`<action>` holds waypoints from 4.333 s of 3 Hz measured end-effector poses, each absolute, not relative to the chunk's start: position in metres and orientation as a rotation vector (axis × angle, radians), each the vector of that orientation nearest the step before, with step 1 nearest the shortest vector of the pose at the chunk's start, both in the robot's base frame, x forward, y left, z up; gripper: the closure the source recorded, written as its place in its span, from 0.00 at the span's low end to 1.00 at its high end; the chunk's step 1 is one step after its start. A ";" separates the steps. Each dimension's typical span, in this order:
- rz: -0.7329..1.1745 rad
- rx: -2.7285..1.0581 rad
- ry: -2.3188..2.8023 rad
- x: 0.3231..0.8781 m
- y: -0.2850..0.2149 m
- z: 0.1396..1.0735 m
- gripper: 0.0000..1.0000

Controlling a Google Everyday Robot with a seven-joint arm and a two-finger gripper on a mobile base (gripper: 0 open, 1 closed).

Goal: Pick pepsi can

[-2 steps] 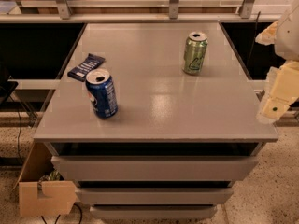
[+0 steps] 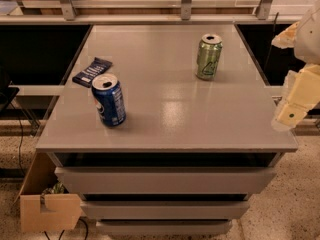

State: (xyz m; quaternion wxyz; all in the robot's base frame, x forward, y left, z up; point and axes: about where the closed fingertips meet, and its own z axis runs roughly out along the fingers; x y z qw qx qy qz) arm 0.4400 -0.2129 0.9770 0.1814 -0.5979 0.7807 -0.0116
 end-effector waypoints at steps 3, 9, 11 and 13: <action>0.529 -1.403 2.026 0.468 -0.134 0.950 0.00; 0.953 -1.315 1.569 0.477 0.031 0.931 0.00; 1.013 -1.280 1.477 0.486 0.088 0.911 0.00; 1.058 -1.237 1.423 0.493 0.126 0.903 0.00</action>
Offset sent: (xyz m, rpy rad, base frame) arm 0.0434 0.1360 -0.0326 0.8580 0.1143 -0.0088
